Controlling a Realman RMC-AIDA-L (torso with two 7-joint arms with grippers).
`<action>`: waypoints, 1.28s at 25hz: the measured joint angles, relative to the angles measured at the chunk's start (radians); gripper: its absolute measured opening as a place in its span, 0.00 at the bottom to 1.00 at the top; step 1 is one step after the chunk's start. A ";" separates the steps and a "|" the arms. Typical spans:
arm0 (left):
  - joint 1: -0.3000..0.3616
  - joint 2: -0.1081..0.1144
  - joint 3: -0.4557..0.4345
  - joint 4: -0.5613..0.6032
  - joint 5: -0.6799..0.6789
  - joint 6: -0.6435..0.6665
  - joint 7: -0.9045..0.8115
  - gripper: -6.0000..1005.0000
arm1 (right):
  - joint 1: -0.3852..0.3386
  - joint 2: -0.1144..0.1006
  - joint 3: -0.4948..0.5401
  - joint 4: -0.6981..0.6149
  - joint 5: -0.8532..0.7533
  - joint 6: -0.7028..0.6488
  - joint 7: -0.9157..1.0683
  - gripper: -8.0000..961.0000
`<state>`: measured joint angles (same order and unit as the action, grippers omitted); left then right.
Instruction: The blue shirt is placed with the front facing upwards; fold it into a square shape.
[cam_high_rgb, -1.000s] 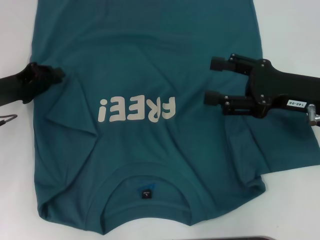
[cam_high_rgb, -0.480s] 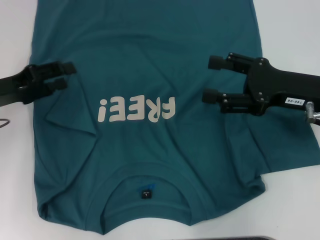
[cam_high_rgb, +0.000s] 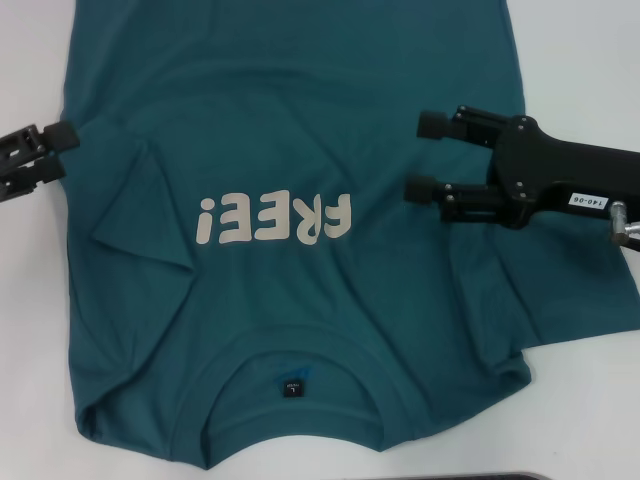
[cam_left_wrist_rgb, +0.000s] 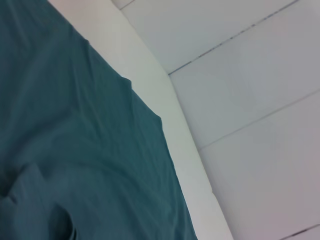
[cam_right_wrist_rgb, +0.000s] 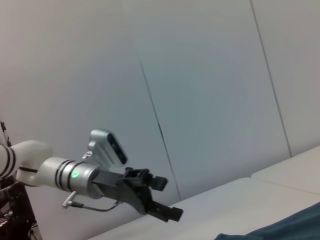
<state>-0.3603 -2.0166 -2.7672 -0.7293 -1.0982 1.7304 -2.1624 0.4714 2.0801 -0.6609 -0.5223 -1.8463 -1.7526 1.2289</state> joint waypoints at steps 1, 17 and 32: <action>0.015 -0.004 0.000 -0.014 -0.008 0.013 0.018 0.92 | 0.000 0.000 0.000 -0.001 0.000 0.001 0.001 0.92; 0.086 -0.066 -0.055 -0.028 -0.059 -0.031 0.085 0.95 | 0.014 -0.005 0.029 -0.011 0.016 0.022 0.038 0.92; 0.080 -0.060 -0.040 -0.003 0.025 -0.102 -0.152 0.95 | 0.020 0.003 0.020 -0.005 0.011 0.090 0.061 0.92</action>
<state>-0.2802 -2.0770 -2.8072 -0.7320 -1.0736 1.6283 -2.3143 0.4915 2.0831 -0.6411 -0.5270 -1.8355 -1.6621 1.2899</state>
